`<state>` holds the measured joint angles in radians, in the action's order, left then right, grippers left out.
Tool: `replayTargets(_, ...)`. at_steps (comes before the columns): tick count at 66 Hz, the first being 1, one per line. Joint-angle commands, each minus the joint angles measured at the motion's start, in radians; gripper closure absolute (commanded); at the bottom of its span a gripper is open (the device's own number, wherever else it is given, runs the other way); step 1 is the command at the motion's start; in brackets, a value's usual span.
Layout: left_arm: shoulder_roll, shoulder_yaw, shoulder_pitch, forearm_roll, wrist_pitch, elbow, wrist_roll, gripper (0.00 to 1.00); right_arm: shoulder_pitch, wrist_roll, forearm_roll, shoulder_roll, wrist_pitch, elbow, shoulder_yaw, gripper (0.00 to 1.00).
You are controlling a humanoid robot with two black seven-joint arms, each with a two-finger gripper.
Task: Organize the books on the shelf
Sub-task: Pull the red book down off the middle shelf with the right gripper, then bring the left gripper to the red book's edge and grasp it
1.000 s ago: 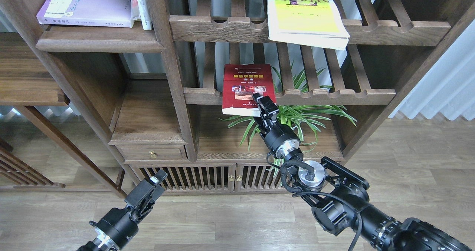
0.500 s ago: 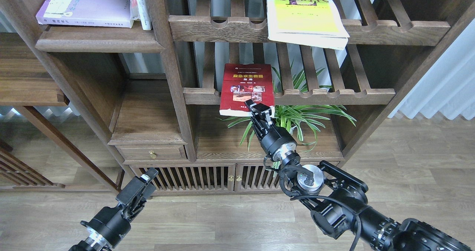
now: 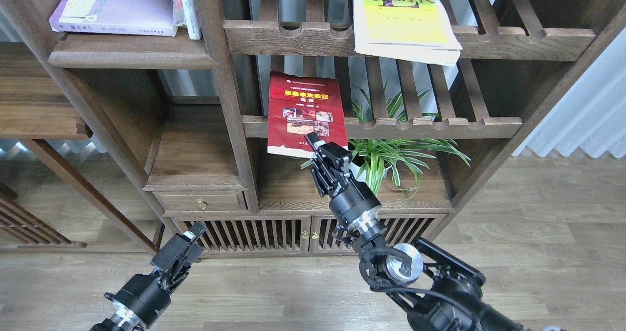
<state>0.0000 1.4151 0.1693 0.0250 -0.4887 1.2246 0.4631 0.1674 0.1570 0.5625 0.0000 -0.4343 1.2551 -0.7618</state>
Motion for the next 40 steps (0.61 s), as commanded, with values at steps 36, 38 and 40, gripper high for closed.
replayTargets(36,0.0,-0.048,-0.022,-0.465,0.0,0.033,-0.001,0.0,-0.313,-0.114,-0.194,0.0,-0.054,0.132,-0.005,0.96)
replayTargets(38,0.0,-0.051,-0.022,-0.481,0.0,0.038,0.0,0.0,-0.318,-0.122,-0.204,-0.006,-0.054,0.132,-0.005,0.96)
replayTargets(40,0.0,-0.057,-0.022,-0.496,0.0,0.044,0.002,0.0,-0.319,-0.125,-0.213,-0.012,-0.054,0.13,-0.005,0.96)
